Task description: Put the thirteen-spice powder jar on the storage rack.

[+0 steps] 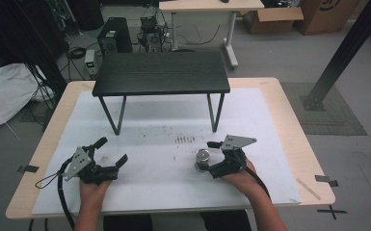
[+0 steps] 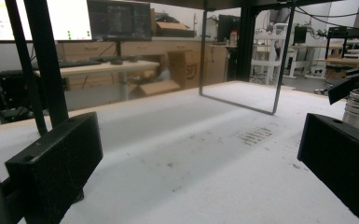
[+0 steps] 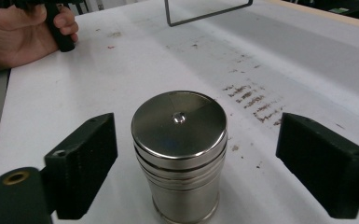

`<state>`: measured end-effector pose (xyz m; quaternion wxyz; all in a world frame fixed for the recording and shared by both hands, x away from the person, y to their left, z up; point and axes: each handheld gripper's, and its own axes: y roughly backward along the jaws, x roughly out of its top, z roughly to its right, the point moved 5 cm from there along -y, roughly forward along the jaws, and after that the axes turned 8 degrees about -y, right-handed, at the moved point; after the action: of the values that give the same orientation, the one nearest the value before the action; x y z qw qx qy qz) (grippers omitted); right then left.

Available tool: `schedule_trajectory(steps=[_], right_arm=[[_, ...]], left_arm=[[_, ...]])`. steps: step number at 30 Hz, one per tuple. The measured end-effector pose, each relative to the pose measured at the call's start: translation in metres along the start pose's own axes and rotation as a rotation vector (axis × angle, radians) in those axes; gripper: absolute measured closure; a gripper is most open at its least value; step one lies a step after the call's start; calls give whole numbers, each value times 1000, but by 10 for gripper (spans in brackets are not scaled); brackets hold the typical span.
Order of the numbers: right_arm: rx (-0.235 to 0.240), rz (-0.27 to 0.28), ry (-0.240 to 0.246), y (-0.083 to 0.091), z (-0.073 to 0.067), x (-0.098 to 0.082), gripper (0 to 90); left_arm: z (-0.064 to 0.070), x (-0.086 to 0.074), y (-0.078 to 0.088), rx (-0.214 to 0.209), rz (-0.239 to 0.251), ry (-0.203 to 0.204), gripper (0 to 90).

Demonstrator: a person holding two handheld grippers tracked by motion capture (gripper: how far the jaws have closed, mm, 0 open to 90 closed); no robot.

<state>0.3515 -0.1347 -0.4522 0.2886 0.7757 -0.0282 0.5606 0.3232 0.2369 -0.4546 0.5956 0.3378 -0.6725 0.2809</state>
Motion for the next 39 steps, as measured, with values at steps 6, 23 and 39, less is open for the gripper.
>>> schedule_trajectory(steps=[6,23,39], right_arm=[[13,-23,0,-2,0,-2,202],[32,-58,-7,-4,-2,-3,350],[39,-74,5,-5,-4,-2,465]], left_arm=[[0,0,0,0,-1,1,3],[0,0,0,0,0,2,3],[0,0,0,1,0,5,4]])
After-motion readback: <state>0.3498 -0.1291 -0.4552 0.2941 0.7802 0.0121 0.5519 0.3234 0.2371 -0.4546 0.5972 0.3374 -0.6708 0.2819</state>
